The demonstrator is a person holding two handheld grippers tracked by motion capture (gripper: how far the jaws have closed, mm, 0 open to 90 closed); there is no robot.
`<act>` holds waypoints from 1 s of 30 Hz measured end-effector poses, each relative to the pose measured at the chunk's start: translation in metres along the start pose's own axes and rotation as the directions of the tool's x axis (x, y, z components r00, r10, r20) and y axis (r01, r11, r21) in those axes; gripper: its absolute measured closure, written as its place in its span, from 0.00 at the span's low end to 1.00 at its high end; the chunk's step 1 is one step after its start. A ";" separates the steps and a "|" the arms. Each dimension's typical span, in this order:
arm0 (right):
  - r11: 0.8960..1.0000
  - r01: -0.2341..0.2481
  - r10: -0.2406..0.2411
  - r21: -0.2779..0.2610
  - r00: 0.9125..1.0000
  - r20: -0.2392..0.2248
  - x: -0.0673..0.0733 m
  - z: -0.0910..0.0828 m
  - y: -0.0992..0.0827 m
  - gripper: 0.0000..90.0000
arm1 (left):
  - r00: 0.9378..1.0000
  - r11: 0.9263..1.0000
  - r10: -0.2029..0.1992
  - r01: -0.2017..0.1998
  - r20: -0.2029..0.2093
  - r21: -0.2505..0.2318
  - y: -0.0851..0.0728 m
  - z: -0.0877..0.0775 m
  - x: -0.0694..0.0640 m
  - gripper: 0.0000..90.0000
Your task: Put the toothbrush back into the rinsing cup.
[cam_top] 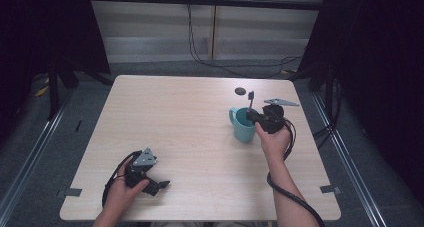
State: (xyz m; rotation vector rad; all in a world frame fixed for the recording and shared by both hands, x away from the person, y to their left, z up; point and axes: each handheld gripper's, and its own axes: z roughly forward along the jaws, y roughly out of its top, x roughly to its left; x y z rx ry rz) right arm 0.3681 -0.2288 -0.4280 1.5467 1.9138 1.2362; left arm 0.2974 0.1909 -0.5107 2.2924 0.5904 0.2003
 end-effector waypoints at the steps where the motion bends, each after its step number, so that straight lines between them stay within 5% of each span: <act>1: 1.000 0.002 -0.002 -0.002 1.000 0.002 0.000 0.000 0.000 0.90 | 1.000 1.000 0.000 0.000 0.000 0.000 0.000 0.000 0.000 0.00; 30: 1.000 0.004 -0.005 0.027 1.000 0.009 0.000 0.011 0.001 0.90 | 1.000 1.000 0.000 0.000 0.000 0.000 0.000 0.000 0.000 0.00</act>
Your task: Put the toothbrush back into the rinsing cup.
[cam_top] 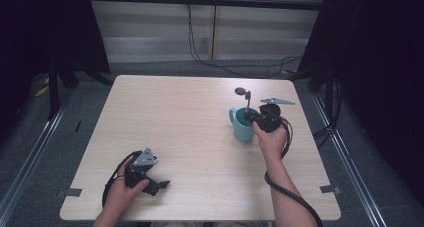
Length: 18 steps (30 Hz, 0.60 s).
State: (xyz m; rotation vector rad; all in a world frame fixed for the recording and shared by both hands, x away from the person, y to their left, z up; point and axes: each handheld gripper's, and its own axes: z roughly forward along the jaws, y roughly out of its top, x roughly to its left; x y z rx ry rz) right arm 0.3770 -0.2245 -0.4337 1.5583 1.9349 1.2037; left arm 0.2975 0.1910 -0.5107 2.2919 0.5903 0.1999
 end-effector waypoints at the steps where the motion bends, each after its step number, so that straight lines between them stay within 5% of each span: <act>1: 1.000 0.000 0.000 0.000 1.000 0.000 0.000 0.000 0.000 0.90 | 1.000 1.000 0.000 0.000 0.000 0.000 0.000 0.000 0.000 0.00; 18: 1.000 0.024 -0.024 0.011 1.000 0.011 0.003 0.002 0.003 0.85 | 1.000 1.000 -0.001 0.001 0.002 0.000 0.000 0.000 0.000 0.00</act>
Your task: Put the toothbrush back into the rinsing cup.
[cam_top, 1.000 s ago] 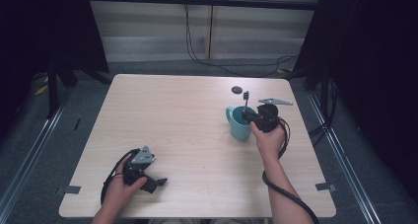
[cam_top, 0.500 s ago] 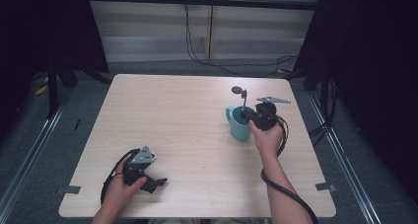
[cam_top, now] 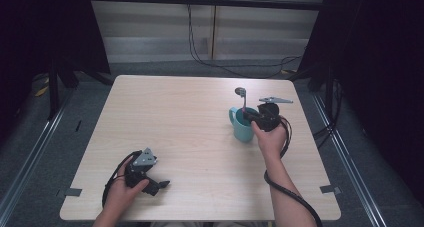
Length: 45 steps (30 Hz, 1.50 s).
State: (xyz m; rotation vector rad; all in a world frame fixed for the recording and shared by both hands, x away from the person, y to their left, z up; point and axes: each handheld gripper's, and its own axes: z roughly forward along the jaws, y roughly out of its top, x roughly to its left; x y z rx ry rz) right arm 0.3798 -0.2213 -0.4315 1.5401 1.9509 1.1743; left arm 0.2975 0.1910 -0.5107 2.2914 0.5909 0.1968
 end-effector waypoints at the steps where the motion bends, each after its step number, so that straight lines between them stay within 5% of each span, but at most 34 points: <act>1: 1.000 0.000 0.000 0.000 1.000 0.000 0.000 0.000 0.000 0.85 | 1.000 1.000 0.000 0.000 0.000 0.000 0.000 0.000 0.000 0.00; 45: 0.999 0.049 -0.049 0.002 0.999 -0.013 0.003 -0.025 0.003 0.41 | 1.000 1.000 0.000 0.000 0.001 -0.003 0.000 0.000 0.001 0.00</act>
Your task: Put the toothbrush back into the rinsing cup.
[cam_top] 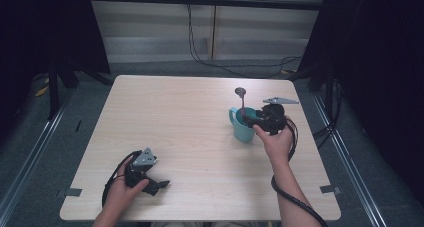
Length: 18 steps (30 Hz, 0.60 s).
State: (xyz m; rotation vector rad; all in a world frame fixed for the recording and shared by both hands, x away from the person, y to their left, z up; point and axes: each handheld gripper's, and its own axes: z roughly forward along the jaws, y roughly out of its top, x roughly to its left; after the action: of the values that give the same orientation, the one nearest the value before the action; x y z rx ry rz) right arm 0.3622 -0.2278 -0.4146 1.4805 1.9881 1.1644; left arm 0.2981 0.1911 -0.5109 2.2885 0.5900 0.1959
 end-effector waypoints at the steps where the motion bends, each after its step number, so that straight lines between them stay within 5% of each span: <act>1: 1.000 0.001 -0.001 0.001 1.000 -0.001 0.000 0.000 0.000 0.40 | 1.000 1.000 -0.001 0.001 0.000 0.000 0.000 0.000 0.000 0.00; 18: 0.999 0.044 -0.044 0.014 0.998 -0.037 0.004 -0.011 -0.001 0.32 | 1.000 1.000 0.000 0.000 0.000 0.000 0.000 0.000 0.000 0.00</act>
State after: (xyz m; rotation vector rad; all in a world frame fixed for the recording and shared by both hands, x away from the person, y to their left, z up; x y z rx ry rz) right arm 0.3518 -0.2285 -0.4086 1.4250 2.0471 1.1694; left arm 0.2981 0.1911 -0.5109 2.2882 0.5903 0.1955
